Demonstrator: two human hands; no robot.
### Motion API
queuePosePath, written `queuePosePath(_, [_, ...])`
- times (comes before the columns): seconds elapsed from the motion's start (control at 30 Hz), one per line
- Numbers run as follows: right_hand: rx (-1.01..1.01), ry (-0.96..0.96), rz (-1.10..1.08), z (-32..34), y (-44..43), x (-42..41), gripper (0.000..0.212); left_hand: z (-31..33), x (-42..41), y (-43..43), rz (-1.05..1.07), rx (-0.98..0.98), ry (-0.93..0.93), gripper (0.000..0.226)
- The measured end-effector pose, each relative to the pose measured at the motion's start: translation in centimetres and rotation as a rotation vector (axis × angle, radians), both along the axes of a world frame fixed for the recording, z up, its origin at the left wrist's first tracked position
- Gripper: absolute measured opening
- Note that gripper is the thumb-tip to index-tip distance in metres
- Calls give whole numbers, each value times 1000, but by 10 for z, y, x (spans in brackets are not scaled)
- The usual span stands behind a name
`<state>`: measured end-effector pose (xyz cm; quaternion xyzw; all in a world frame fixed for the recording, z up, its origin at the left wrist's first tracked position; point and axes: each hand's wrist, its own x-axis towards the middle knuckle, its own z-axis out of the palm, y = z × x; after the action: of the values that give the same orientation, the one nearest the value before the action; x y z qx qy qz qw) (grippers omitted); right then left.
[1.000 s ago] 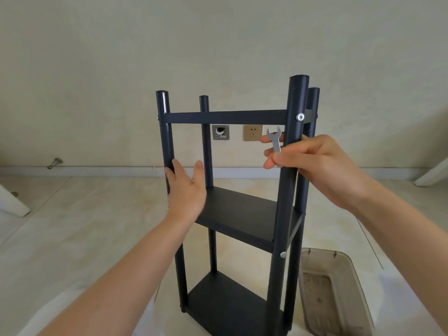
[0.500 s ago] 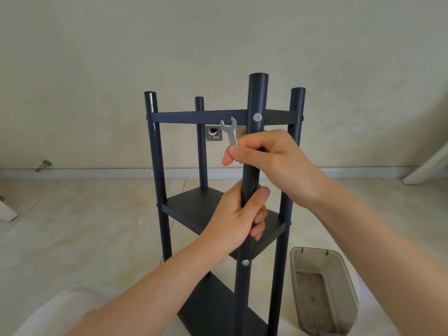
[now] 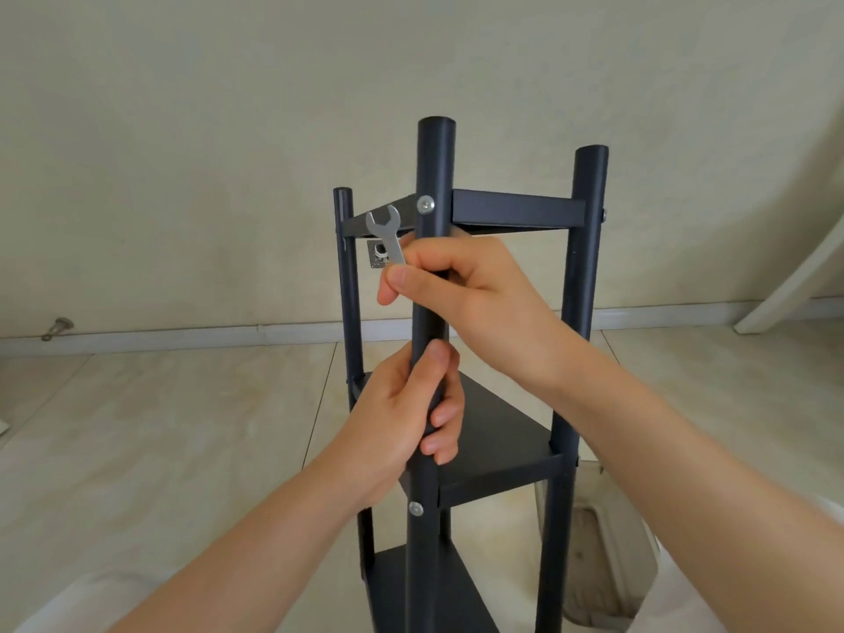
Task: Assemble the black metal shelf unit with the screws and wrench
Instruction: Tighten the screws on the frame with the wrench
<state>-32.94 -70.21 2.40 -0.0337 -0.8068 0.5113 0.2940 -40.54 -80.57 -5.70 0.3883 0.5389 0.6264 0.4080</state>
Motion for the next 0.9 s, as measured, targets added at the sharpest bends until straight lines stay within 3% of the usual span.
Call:
queuePosePath(0.27, [28,-23,-83,-1,7,5,24,1,-8,0,36,-6,-71,50])
queuePosePath(0.47, [-105,-54,-69,-9,22,11,21,5,-23,-3,59,-17,-129,66])
queuePosePath(0.67, [-104,-344,-265,-26,31,1,24,6,-25,-6,22,-36,-188,65])
queuePosePath(0.9, [-161,-332,-308,-24,29,-10,29,6,-22,-9,9,-87,-216,60])
